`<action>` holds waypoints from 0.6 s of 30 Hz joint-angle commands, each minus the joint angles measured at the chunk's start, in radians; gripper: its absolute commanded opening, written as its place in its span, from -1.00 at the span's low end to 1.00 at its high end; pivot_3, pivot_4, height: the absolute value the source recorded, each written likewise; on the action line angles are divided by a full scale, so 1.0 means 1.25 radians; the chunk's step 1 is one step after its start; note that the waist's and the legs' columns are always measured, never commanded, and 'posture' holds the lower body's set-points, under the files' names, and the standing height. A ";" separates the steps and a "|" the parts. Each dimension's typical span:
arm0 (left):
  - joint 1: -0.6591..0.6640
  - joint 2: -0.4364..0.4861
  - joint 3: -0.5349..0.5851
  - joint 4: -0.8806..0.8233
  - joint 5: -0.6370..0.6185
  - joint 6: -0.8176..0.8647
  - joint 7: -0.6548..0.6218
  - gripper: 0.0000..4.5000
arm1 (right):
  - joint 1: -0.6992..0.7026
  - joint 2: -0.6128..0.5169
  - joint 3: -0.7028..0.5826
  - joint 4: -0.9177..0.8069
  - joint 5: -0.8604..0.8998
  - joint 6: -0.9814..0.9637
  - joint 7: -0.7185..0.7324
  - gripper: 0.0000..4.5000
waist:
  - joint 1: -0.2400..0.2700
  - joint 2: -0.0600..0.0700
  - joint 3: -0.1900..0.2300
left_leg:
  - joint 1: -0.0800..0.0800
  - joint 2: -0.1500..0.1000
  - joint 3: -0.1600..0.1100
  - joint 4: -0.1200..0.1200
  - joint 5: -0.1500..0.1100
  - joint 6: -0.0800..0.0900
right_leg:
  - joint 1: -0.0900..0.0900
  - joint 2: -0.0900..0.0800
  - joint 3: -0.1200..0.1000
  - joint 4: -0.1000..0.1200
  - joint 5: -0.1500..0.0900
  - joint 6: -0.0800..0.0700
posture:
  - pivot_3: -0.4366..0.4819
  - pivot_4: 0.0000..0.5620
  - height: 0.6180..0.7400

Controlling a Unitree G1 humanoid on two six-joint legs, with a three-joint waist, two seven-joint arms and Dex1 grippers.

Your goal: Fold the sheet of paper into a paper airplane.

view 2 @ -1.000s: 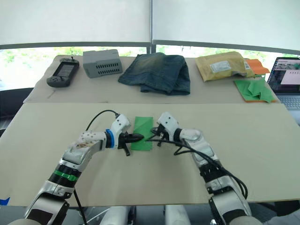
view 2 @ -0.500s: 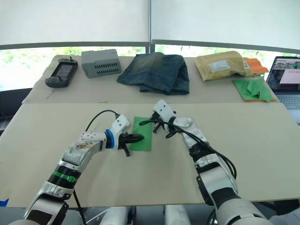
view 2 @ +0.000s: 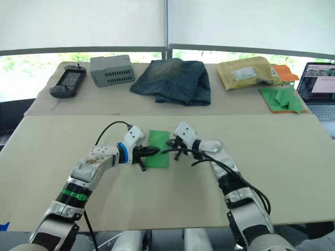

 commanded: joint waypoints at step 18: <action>-0.014 0.002 -0.013 0.018 0.027 0.007 -0.013 -1.00 | 0.182 -0.097 0.085 -0.321 0.046 0.233 0.114 -0.99 | 0.002 0.000 0.000 | 0.000 -0.002 0.001 0.000 0.000 0.000 | 0.001 0.000 0.000 -0.001 -0.003 0.004 | -0.05 -0.47 0.81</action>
